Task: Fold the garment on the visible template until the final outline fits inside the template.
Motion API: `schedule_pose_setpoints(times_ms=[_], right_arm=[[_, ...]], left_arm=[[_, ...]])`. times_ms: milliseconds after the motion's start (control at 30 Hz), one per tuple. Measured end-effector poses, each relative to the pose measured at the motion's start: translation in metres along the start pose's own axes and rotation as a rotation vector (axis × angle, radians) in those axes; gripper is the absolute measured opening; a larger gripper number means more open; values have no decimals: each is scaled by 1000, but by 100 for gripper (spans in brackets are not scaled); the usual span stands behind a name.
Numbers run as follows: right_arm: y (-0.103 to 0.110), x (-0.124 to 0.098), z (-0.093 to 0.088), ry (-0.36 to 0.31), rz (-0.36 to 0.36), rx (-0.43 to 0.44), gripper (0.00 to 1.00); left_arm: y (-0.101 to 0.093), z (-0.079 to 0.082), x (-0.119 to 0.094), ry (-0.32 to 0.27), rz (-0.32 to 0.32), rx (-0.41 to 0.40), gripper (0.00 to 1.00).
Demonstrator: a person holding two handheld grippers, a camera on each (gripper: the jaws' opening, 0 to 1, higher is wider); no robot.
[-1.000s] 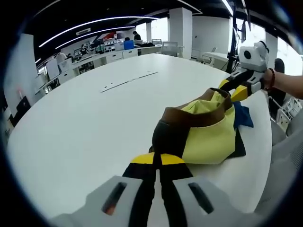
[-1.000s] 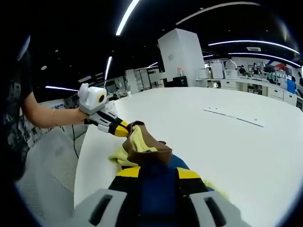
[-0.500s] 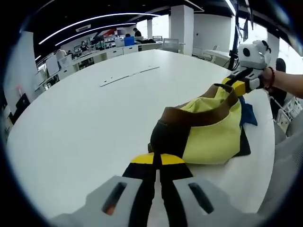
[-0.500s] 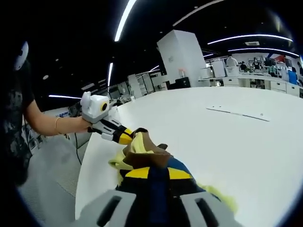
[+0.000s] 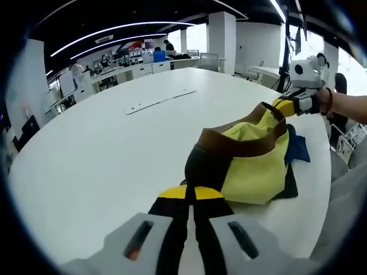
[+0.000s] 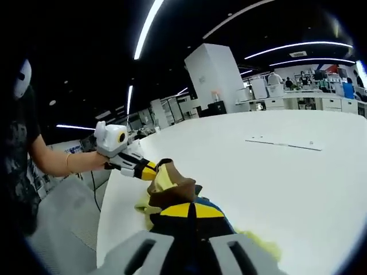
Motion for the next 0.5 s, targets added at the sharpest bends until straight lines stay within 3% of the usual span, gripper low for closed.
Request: schedule_pose_setpoints(times_ms=[133,267,500], right_arm=[[2,-3,7,-8,-7,-20,0],[1,-5,9,-8,-11,-23,0],[-9,-21,35,-76,-108,-20,0]], left_arm=[[1,12,-7,-38,0,13,0],[3,14,-5,-32,11,21,0],[6,38,-16,-81,18,46,0]])
Point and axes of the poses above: the point that each gripper's makers call its tool centre point, and the gripper's own axes: x roughly forward along the fingers, y roughly to its left, z roughly out of its top, the point moved 7 cm from there along -x, roughly backward along the fingers, and after that the axes turned 15 degrees about y, right-handed, at the moved point
